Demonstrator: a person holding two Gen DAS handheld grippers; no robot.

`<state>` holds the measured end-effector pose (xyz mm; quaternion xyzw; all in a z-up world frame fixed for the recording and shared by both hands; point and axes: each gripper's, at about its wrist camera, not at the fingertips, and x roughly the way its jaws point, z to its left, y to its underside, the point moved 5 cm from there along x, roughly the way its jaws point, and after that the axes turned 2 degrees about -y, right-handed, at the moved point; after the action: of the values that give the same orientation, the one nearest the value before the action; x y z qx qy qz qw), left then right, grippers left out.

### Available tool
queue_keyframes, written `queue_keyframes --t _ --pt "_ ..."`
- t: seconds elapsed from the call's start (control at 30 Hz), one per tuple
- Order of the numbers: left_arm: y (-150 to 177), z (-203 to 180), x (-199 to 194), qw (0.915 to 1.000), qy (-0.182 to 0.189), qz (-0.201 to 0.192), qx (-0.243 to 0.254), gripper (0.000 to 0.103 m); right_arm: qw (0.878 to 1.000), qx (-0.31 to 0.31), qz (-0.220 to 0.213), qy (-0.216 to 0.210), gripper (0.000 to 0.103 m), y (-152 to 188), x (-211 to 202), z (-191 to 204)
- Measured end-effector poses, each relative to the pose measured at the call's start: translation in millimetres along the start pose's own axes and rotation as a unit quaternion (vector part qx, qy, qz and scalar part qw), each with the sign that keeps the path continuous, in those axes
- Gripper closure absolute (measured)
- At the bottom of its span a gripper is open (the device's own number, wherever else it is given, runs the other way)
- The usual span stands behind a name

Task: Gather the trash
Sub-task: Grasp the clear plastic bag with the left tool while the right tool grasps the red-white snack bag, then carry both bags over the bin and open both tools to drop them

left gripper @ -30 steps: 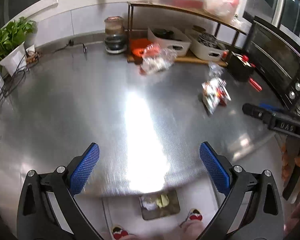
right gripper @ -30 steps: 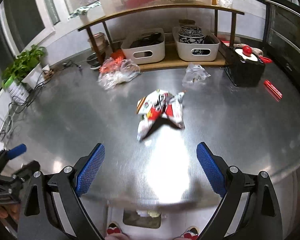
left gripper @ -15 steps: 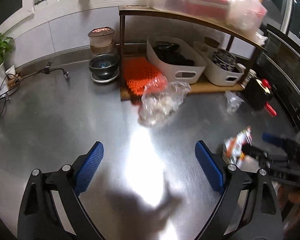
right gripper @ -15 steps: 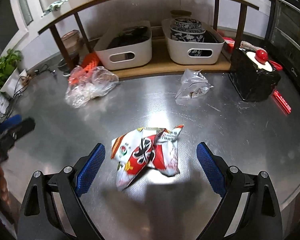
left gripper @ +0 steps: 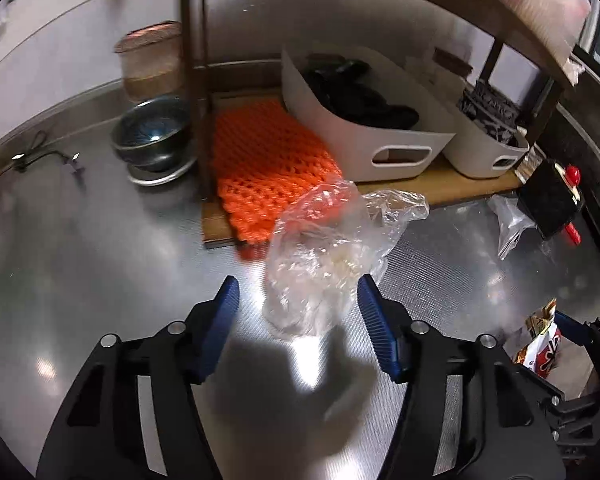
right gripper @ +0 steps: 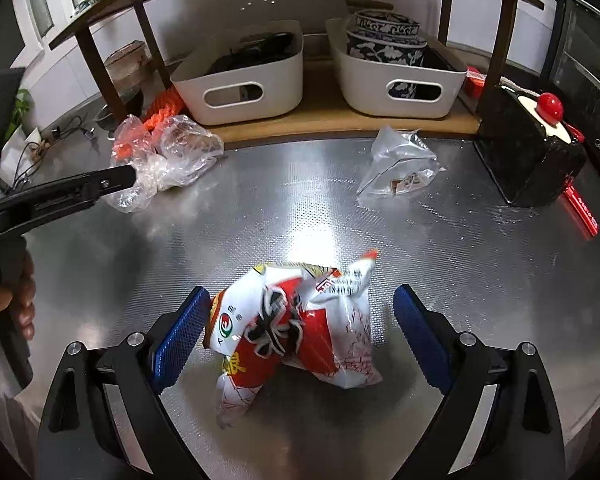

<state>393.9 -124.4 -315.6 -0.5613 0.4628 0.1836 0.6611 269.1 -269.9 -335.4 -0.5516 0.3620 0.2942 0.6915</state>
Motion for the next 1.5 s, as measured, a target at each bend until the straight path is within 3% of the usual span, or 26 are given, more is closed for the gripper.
queue_keyframes --t 0.1,0.13,0.2,0.27,0.37,0.7,1.1,1.33,1.5 --pt "-1 -8 15 0.9997 0.005 0.016 0.017 0.052 1.0 -0.002 0.007 -0.001 0.012 3 8 1" --pt "-1 -9 19 0.9996 0.005 0.02 0.021 0.057 1.0 -0.003 0.01 -0.002 0.013 4 10 1" --pt "-1 -12 25 0.9992 0.001 0.024 0.034 0.068 1.0 -0.003 0.012 -0.007 0.029 7 15 1" --pt "-1 -14 26 0.9989 0.0 0.023 0.041 0.09 1.0 -0.013 0.008 0.0 0.043 8 16 2" --pt "1 -18 24 0.9985 0.0 0.022 0.05 0.097 0.999 -0.031 0.008 0.002 0.053 11 15 4" --pt "49 -26 -19 0.998 0.011 0.032 0.053 0.098 0.999 -0.012 -0.001 -0.035 0.068 25 -13 1" --pt "138 -24 -125 0.9994 -0.003 -0.003 0.034 0.098 0.998 -0.028 -0.022 -0.052 0.069 60 -73 25" --pt "196 -35 -179 0.9991 -0.005 -0.017 0.037 0.098 0.994 -0.062 -0.026 -0.081 0.069 102 -112 45" --pt "242 -32 -203 0.9999 0.001 -0.012 0.006 0.098 0.992 -0.071 -0.01 -0.108 0.069 142 -130 50"
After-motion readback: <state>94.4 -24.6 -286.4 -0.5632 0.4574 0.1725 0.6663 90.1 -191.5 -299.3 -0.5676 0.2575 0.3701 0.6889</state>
